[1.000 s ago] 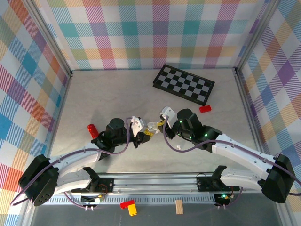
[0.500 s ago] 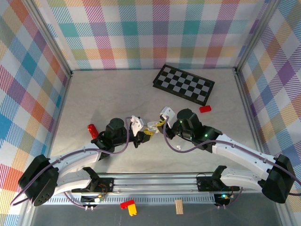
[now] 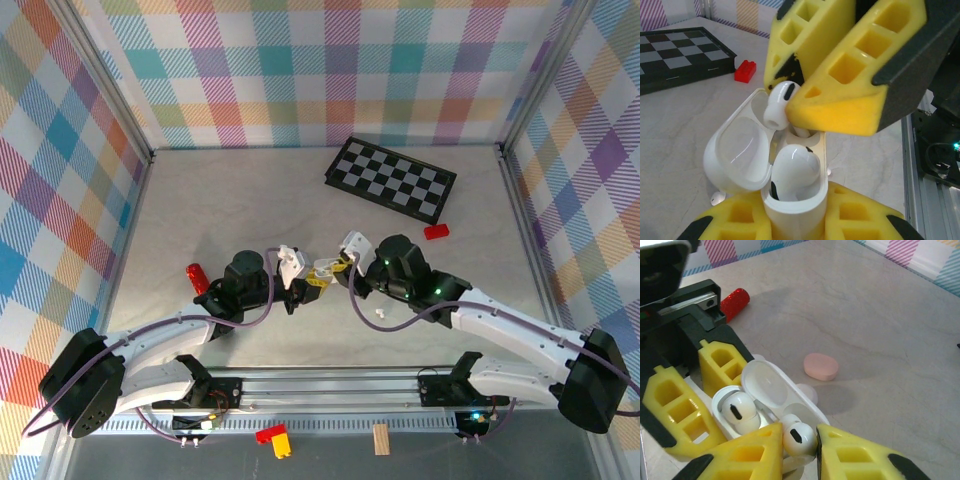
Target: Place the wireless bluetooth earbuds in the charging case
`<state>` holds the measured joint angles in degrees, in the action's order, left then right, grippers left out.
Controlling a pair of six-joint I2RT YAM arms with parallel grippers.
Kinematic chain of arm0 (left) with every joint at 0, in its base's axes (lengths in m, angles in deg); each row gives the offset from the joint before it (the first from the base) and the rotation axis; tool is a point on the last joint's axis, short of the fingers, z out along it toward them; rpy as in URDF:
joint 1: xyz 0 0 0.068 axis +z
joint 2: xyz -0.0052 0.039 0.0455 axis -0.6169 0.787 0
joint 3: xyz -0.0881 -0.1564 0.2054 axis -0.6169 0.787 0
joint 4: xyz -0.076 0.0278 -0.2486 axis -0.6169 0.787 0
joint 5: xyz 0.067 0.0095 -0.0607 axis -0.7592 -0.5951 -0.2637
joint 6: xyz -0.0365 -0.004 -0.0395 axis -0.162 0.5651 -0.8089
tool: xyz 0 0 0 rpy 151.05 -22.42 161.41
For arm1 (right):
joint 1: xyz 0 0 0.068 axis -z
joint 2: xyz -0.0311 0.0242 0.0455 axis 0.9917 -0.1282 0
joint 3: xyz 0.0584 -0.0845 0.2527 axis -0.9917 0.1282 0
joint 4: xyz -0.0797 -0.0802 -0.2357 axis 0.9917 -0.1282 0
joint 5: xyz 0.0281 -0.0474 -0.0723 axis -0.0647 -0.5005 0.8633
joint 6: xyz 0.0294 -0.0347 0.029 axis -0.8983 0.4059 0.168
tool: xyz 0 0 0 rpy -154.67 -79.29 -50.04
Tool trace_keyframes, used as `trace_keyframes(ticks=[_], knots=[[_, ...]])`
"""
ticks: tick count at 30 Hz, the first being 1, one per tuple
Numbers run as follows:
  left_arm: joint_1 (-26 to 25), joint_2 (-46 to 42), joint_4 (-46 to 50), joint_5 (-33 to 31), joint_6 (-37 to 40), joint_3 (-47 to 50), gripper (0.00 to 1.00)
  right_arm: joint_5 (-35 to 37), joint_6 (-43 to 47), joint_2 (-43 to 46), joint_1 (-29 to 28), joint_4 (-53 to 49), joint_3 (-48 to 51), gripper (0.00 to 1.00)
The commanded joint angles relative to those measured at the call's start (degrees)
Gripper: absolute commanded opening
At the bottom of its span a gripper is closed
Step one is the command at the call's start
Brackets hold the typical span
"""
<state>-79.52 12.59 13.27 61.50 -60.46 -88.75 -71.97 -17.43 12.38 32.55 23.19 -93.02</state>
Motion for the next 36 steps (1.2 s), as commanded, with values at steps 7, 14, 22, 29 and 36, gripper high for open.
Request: trace_keyframes(ticks=[7, 14, 22, 29, 36], knots=[[0.49, -1.01, -3.17, 1.06, -1.1, -2.33, 0.1, -3.46, 0.68, 3.02, -0.36, 1.95, 2.28, 0.39], [0.69, -1.79, -3.57, 0.86, 0.13, -0.85, 0.1, -4.26, -8.13, 7.31, 2.97, 5.23, 3.29, 0.5], [0.65, -2.33, -1.46, 4.68, 4.8, -0.99, 0.1, -19.6, -26.14, 1.93, 12.45, 2.52, -2.38, 0.73], [0.8, -1.62, -0.99, 5.14, 5.0, -1.96, 0.1, -30.92, -27.25, -4.62, 13.35, 2.38, -5.09, 0.75], [0.86, -1.03, -2.52, 2.56, 4.01, -1.6, 0.1, -34.64, -25.53, -6.62, 13.35, 1.59, -5.63, 0.67]])
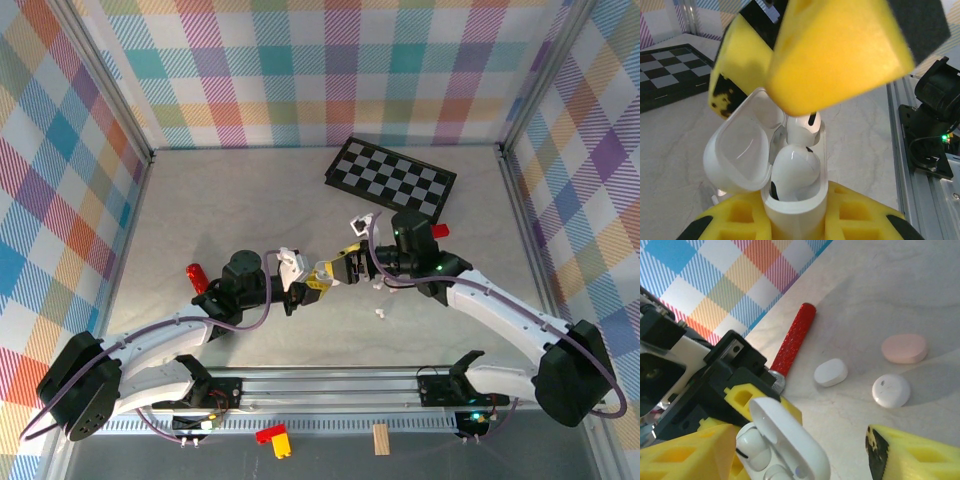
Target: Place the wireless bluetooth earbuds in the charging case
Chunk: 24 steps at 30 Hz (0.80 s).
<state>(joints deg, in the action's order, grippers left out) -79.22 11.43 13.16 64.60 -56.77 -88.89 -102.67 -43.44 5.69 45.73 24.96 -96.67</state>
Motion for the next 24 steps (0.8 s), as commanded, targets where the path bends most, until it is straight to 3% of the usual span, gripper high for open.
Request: trace_keyframes(ticks=[1, 6, 15, 19, 24], knots=[[0.61, 0.25, -2.28, -0.77, 0.22, -1.49, 0.1, -3.92, 1.01, 0.21, 0.17, -0.26, -1.87, 0.66], [1.3, 1.29, -1.89, -2.94, -0.59, -1.47, 0.09, -5.05, 1.62, 1.12, 0.17, 0.62, -1.08, 0.57], [2.53, 2.93, -3.9, -0.75, -3.14, -1.73, 0.09, -3.51, 4.82, 3.5, 0.19, 2.29, 1.25, 0.55], [3.39, 3.12, -4.36, 3.74, -5.37, -2.42, 0.09, 1.6, 7.33, 4.58, 0.17, 2.57, 2.4, 0.71], [5.29, 3.43, -10.98, 10.55, -13.78, -1.92, 0.09, 0.54, 13.45, 5.42, 0.17, 4.66, 5.52, 0.75]])
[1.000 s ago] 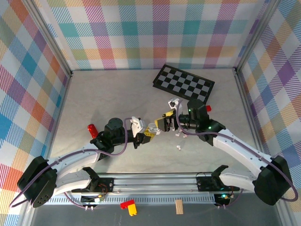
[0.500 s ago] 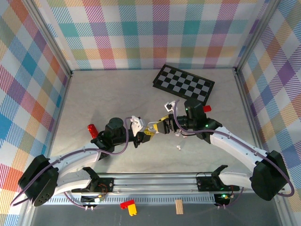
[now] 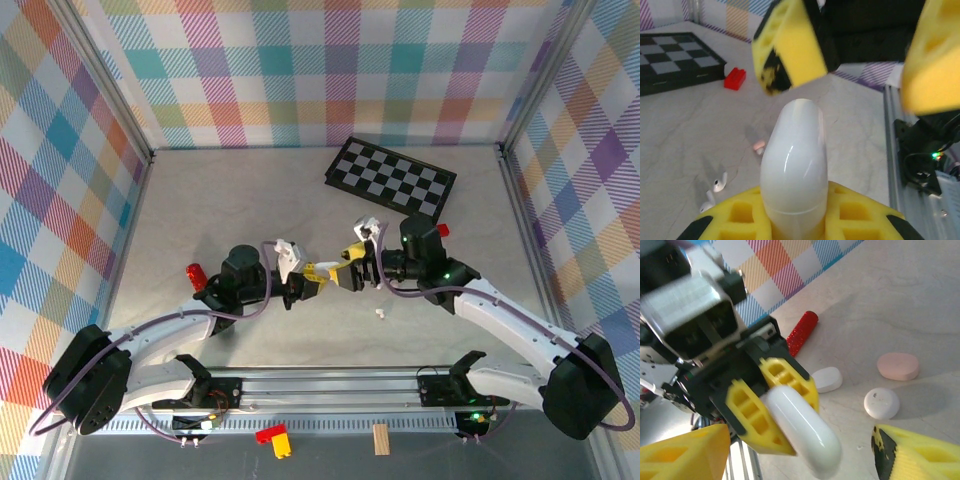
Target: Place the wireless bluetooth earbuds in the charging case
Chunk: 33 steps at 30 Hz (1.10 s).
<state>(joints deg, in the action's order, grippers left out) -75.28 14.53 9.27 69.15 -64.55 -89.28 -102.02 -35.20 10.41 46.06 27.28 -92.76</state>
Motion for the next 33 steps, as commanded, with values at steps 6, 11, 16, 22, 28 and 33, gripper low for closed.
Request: trace_keyframes(ticks=[6, 11, 16, 22, 28, 33], knots=[[1.86, 0.23, -9.91, 9.78, -10.0, -2.02, 0.09, -5.04, 4.9, -0.93, -0.16, 1.51, 0.49, 0.69], [1.93, 1.66, -8.31, 14.39, -10.32, -3.66, 0.09, -5.62, 4.49, -0.94, -0.16, 1.32, -0.26, 0.52], [2.03, 2.31, -8.06, 15.99, -10.73, -3.71, 0.09, -6.4, 4.99, -0.25, -0.16, 0.88, -0.47, 0.39], [2.3, 2.62, -7.75, 15.63, -10.11, -3.47, 0.11, -6.82, 4.56, 1.4, -0.16, 1.13, 0.56, 0.25], [2.38, 3.28, -8.82, 15.37, -10.06, -3.45, 0.25, -4.43, 3.75, 2.86, -0.15, 1.19, 1.76, 0.19], [2.56, 2.44, -11.49, 13.92, -11.66, -2.61, 0.55, -2.0, 2.49, 2.23, -0.12, 0.7, 2.12, 0.18]])
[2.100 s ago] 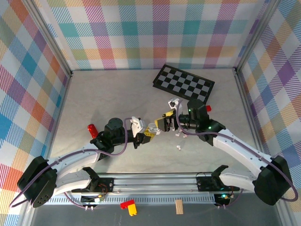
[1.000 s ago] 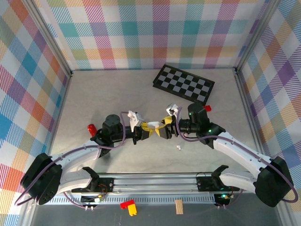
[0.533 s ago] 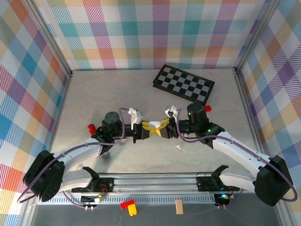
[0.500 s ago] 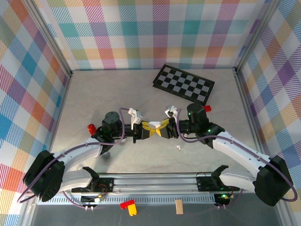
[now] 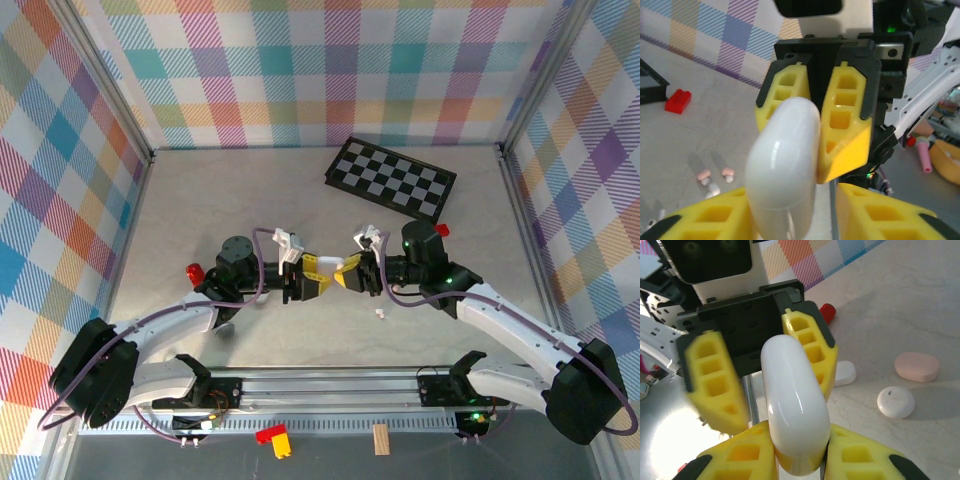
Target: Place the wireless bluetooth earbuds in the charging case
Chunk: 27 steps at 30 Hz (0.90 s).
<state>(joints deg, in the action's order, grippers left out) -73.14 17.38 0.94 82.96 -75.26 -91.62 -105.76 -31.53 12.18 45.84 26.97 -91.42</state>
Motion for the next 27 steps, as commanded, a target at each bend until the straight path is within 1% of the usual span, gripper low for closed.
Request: trace_keyframes(ticks=[1, 3, 6, 8, 9, 10, 11, 13, 16, 21, 24, 27], knots=[[0.48, -0.81, -3.36, -0.86, -0.93, 0.16, 0.63, 2.61, -1.52, 0.31, 0.15, 1.24, 0.98, 0.17], [0.87, -2.23, -3.29, -4.14, -0.41, 1.52, 0.81, 4.84, -2.63, -0.74, 0.4, 1.34, 0.99, 0.15], [1.93, -4.25, -3.19, -10.8, -0.12, 3.88, 0.99, 8.43, -5.35, -3.92, 1.39, 2.48, 0.57, 0.16], [2.47, -6.2, -2.77, -16.32, 0.7, 5.67, 1.0, 9.63, -8.01, -6.68, 2.64, 5.23, 0.63, 0.15], [2.59, -7.6, -1.65, -19.62, 1.43, 6.5, 1.0, 10.45, -9.61, -8.47, 3.31, 6.86, 0.45, 0.12], [2.66, -8.69, -0.21, -22.72, 2.21, 6.98, 1.0, 10.9, -10.45, -10.13, 3.64, 8.19, 0.08, 0.12], [2.62, -10.11, 2.25, -25.81, 3.34, 7.15, 1.0, 11.66, -10.92, -12.31, 3.88, 9.0, -0.77, 0.15], [2.61, -12.5, 7.09, -30.29, 5.16, 7.15, 1.0, 14.27, -12.34, -17.14, 4.05, 9.61, -2.92, 0.15], [2.62, -14.78, 11.82, -33.07, 6.85, 7.29, 1.0, 16.74, -15.58, -25.78, 4.84, 9.29, -7.97, 0.14], [2.62, -16.65, 16.75, -36.29, 6.51, 7.35, 1.0, 19.96, -19.24, -38.69, 5.15, 10.23, -17.11, 0.13], [2.62, -17.53, 19.97, -39.76, 5.93, 7.06, 1.0, 21.11, -20.7, -46.12, 5.32, 4.28, -25.28, 0.13], [2.62, -17.76, 22.02, -42.53, 5.2, 7.06, 1.0, 22.89, -24.46, -52.53, 5.33, 1.9, -31.01, 0.12]])
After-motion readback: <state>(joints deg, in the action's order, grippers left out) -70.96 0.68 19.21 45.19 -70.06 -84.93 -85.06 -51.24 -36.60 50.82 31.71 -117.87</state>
